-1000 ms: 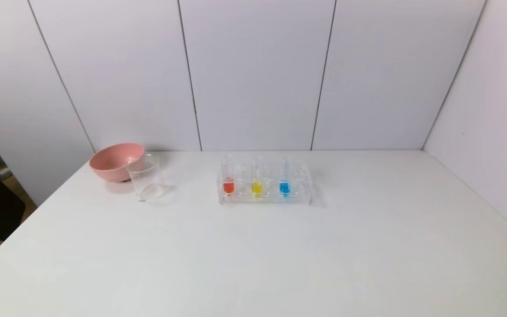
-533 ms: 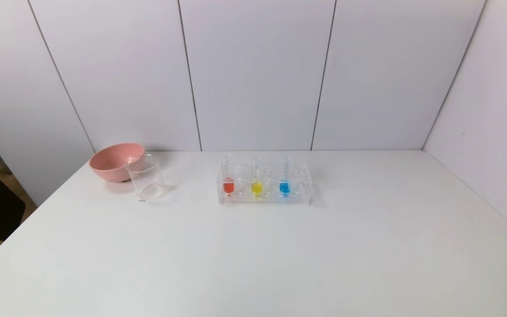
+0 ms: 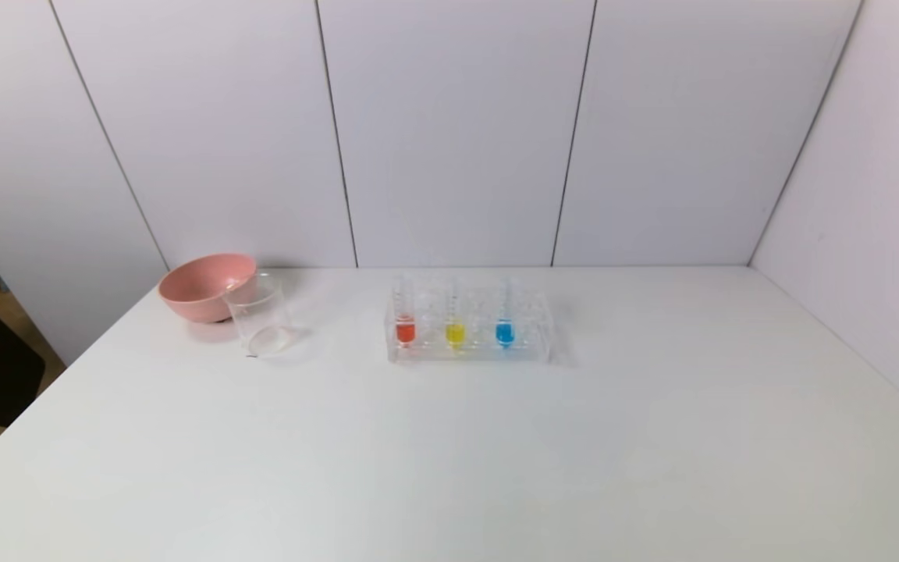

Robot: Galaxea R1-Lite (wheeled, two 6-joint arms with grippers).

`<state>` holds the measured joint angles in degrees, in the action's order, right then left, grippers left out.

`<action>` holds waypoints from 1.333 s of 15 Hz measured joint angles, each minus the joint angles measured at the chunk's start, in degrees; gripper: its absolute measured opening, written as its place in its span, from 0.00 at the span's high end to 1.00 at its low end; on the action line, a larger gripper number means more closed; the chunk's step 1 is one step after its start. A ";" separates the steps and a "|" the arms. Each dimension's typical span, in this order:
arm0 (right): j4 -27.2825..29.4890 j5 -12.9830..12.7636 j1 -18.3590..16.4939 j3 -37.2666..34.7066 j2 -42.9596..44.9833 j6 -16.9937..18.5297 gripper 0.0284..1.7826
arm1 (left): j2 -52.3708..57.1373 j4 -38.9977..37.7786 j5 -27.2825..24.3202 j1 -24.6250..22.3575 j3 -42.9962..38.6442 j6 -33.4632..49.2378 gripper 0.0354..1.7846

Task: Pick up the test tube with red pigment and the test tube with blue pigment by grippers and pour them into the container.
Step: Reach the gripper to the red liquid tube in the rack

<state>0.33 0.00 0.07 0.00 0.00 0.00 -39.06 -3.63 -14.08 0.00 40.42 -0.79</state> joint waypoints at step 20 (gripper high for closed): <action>0.02 0.00 -0.02 0.00 0.00 0.00 0.00 | -62.60 -35.50 -17.75 10.02 23.16 0.61 0.01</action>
<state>0.35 0.00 0.05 0.00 0.00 0.00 -101.66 -39.13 -31.83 10.02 63.59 -0.18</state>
